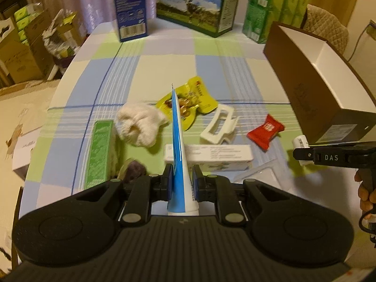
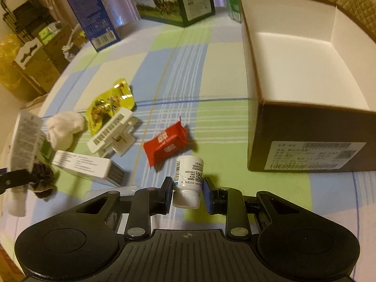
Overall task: Organize objects
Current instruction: 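Close the right tool on the white pill bottle while the left tool lifts the tube, then carry the tube in the left tool and bottle in the right tool over the brown box, then open the left tool to drop the tube into the box while the right tool releases the bottle, then withdraw both open tools from the box back over the table, then close the left tool on the green medicine box while the right tool grasps the clear plastic tray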
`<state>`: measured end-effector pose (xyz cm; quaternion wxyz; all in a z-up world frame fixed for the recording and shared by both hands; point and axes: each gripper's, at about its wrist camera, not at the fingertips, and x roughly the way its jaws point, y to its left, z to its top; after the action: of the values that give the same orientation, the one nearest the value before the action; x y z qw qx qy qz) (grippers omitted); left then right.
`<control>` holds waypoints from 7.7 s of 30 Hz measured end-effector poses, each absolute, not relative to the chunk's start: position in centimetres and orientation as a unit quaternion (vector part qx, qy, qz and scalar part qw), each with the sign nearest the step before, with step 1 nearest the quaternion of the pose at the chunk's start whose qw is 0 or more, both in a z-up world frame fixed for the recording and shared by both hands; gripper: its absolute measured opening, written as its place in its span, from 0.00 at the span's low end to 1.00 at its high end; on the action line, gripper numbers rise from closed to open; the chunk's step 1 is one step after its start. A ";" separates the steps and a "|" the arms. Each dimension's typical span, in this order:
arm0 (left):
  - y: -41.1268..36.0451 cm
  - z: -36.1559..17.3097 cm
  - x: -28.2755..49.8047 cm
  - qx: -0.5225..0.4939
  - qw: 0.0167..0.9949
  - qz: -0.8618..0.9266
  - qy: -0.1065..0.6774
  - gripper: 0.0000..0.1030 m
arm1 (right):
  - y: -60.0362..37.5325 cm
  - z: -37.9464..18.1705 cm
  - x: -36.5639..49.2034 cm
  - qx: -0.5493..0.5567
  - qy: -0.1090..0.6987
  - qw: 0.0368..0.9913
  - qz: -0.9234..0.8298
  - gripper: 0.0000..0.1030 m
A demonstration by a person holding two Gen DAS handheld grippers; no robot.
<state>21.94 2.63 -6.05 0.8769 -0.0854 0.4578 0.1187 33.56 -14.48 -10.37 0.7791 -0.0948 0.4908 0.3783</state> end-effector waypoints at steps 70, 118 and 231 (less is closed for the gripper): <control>-22.5 -8.7 49.8 -0.070 0.859 -0.065 0.503 0.17 | -27.3 -5.9 52.6 -0.098 0.476 0.815 0.315 0.23; -11.8 0.2 33.6 -0.061 0.906 -0.057 0.415 0.74 | -25.8 2.0 38.6 -0.046 0.393 0.842 0.366 0.54; 15.4 -9.9 23.9 -0.114 0.838 0.124 0.519 0.49 | -16.4 -11.1 26.0 -0.153 0.469 0.798 0.346 0.50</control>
<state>23.91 15.42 -9.90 0.8382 -0.1138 0.5187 0.1242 26.05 -16.37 -11.05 0.7983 -0.1527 0.4686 0.3462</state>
